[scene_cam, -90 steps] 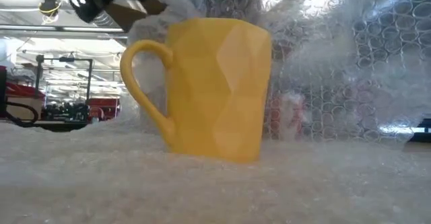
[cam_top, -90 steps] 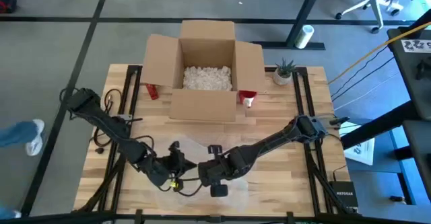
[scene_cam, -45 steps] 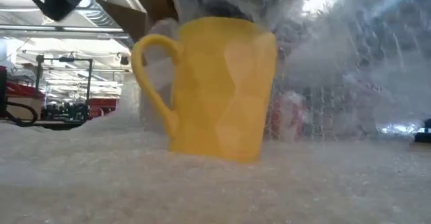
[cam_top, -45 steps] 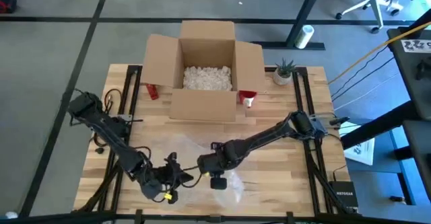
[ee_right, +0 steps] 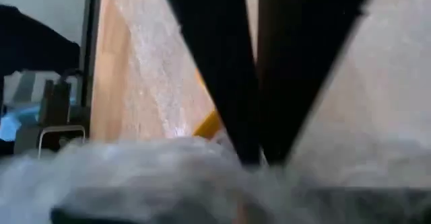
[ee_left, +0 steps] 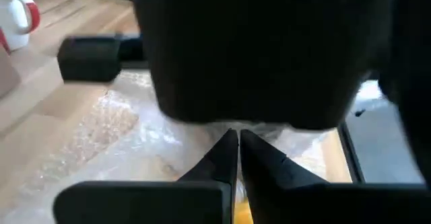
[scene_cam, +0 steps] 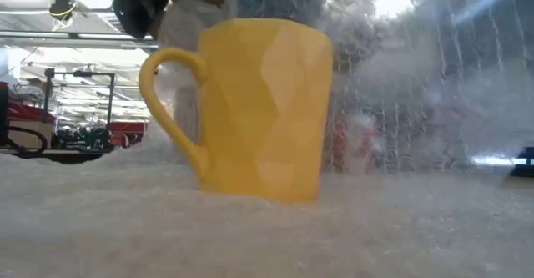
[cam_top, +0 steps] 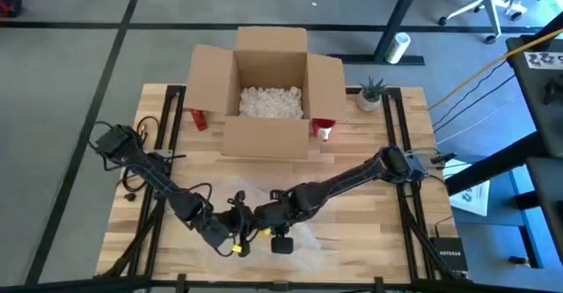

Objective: Wrap mug
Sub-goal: Wrap the yellow mug with bubble wrap

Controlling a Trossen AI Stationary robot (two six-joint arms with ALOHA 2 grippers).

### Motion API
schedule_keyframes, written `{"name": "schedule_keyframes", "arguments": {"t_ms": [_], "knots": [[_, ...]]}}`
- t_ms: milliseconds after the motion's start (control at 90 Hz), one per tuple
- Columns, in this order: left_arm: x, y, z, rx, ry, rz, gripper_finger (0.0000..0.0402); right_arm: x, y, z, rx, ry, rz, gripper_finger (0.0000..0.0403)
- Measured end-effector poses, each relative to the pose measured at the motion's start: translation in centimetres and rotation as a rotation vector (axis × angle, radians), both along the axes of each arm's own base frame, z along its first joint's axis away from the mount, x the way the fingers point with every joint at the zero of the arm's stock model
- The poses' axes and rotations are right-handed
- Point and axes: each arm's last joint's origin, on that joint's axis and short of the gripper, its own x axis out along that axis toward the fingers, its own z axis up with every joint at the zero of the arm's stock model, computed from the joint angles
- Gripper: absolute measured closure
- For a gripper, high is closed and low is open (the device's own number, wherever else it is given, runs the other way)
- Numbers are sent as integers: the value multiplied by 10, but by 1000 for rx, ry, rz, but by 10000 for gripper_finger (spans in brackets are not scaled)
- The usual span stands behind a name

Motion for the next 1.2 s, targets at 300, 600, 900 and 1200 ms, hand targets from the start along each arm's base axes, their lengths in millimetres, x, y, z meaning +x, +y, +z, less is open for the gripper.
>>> {"name": "schedule_keyframes", "arguments": {"t_ms": [300,600,900,1200], "knots": [[1,2,-2,-6,15,-6,402,-12,7,52,-204,-84,-77,403],[1,2,-1,-20,13,-2,402,-9,12,51,-353,-197,-131,403],[-11,-4,-1,0,63,-29,402,-9,17,-1,-239,-104,-59,403],[-55,-23,26,-38,18,-17,402,-1,9,-28,-90,-82,-36,403]]}}
